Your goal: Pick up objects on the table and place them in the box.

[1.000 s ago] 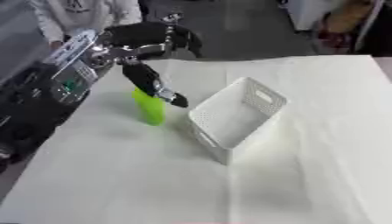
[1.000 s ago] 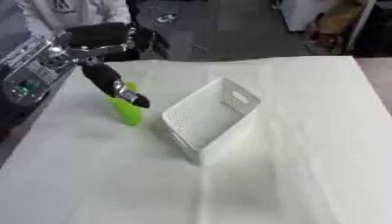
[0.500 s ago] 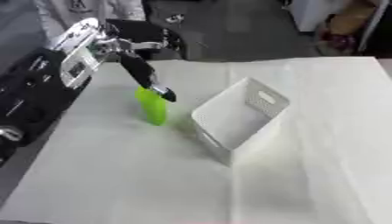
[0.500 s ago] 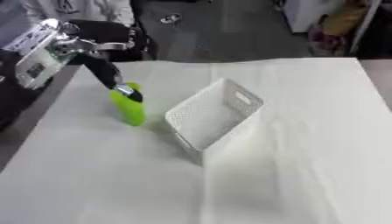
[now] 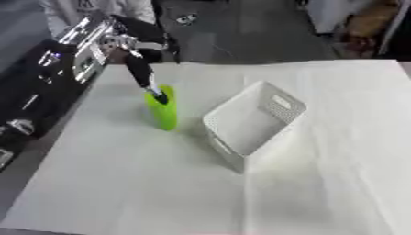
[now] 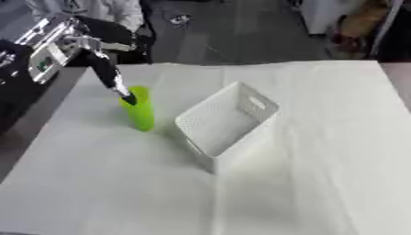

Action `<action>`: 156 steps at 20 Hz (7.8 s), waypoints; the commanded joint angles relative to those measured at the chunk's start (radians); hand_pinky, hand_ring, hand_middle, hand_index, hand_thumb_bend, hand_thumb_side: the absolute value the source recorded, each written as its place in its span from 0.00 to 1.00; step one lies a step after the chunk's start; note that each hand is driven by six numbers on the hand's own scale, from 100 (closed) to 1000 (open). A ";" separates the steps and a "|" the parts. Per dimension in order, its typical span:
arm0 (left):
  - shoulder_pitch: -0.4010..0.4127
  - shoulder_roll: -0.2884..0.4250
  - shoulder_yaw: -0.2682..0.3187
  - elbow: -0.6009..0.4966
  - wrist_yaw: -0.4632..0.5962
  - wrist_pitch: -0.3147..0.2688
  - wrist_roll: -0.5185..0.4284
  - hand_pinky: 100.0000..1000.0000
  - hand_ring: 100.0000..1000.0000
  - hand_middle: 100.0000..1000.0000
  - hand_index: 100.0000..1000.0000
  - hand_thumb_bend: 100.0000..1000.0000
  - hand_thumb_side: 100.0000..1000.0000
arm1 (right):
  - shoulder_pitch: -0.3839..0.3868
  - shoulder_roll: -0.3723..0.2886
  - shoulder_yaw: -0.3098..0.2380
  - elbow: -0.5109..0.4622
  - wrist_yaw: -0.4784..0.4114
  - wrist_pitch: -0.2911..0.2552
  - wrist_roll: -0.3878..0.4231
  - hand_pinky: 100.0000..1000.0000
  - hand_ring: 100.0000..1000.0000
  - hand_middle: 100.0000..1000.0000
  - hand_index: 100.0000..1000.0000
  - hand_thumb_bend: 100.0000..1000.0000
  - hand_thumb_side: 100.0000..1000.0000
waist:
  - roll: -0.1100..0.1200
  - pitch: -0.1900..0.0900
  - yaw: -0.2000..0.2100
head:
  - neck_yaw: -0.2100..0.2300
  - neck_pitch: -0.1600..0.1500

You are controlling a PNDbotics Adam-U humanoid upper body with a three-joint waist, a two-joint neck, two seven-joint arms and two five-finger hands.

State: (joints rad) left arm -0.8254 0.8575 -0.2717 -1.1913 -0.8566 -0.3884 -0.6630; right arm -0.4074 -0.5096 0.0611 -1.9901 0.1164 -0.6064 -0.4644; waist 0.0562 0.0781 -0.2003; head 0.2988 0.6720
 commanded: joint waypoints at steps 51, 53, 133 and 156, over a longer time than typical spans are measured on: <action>-0.062 -0.106 0.037 0.301 -0.194 0.014 -0.244 0.45 0.78 0.85 0.94 0.80 0.45 | -0.042 -0.006 -0.003 -0.010 -0.041 -0.003 0.032 0.05 0.23 0.24 0.34 0.10 0.37 | 0.005 -0.005 -0.025 | 0.047 -0.022; -0.063 -0.109 0.040 0.313 -0.193 0.026 -0.244 0.40 0.74 0.82 0.96 0.80 0.45 | -0.042 -0.006 -0.004 -0.010 -0.042 -0.003 0.033 0.05 0.23 0.24 0.34 0.10 0.37 | 0.005 -0.005 -0.025 | 0.047 -0.022; -0.039 -0.098 0.020 0.048 0.011 -0.015 0.013 0.00 0.00 0.00 0.29 0.00 0.70 | -0.038 -0.012 -0.005 -0.010 -0.057 -0.012 0.046 0.05 0.23 0.24 0.34 0.10 0.35 | 0.003 -0.009 -0.016 | 0.057 -0.013; -0.068 -0.105 -0.067 -0.168 0.243 -0.037 0.038 0.00 0.00 0.00 0.29 0.00 0.70 | -0.051 -0.006 -0.004 -0.010 -0.073 -0.010 0.054 0.05 0.23 0.24 0.34 0.10 0.36 | 0.010 -0.012 -0.034 | 0.073 -0.019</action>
State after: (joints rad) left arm -0.8657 0.7392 -0.3411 -1.3452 -0.6210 -0.4207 -0.6339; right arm -0.4389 -0.5013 0.0647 -1.9901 0.0490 -0.6169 -0.4136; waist 0.0678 0.0811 -0.2342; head 0.3611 0.6641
